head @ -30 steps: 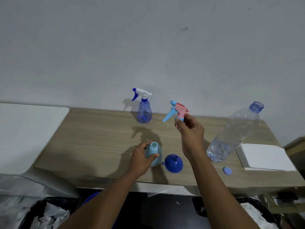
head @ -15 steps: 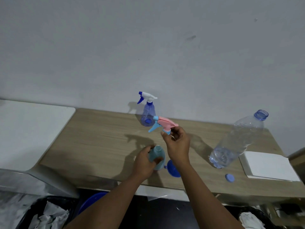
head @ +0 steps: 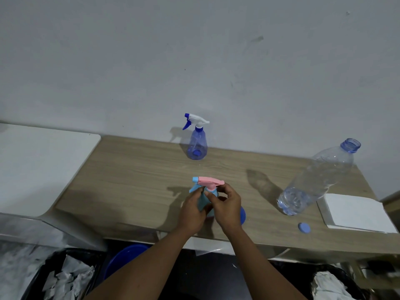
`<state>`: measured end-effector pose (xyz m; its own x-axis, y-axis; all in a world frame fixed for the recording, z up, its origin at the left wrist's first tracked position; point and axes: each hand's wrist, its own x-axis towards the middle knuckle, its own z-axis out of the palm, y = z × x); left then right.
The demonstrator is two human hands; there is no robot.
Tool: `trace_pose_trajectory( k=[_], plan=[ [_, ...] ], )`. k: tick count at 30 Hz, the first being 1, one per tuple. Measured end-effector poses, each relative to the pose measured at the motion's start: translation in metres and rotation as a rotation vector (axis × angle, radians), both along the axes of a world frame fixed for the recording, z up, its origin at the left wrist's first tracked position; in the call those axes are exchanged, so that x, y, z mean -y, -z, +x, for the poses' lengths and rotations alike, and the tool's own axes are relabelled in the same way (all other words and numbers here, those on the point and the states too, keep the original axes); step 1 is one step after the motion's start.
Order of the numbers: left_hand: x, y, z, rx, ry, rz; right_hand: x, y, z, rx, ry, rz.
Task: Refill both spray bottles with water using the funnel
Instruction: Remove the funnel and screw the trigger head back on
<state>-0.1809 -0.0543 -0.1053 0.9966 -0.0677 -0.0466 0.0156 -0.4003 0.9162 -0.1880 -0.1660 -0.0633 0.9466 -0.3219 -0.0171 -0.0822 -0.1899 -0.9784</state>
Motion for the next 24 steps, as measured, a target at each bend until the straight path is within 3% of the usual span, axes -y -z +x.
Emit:
trace_pose_trajectory(
  k=[11,15,24],
  plan=[
    [-0.001,0.002,0.002,-0.001,0.046,-0.023,0.002,0.005,0.005,0.036,-0.046,0.023],
    [-0.005,0.009,0.006,0.023,0.051,0.006,0.009,0.012,0.003,0.042,-0.082,-0.084],
    [-0.008,0.015,0.011,-0.005,0.035,-0.024,0.017,0.014,0.002,0.02,-0.101,-0.016]
  ],
)
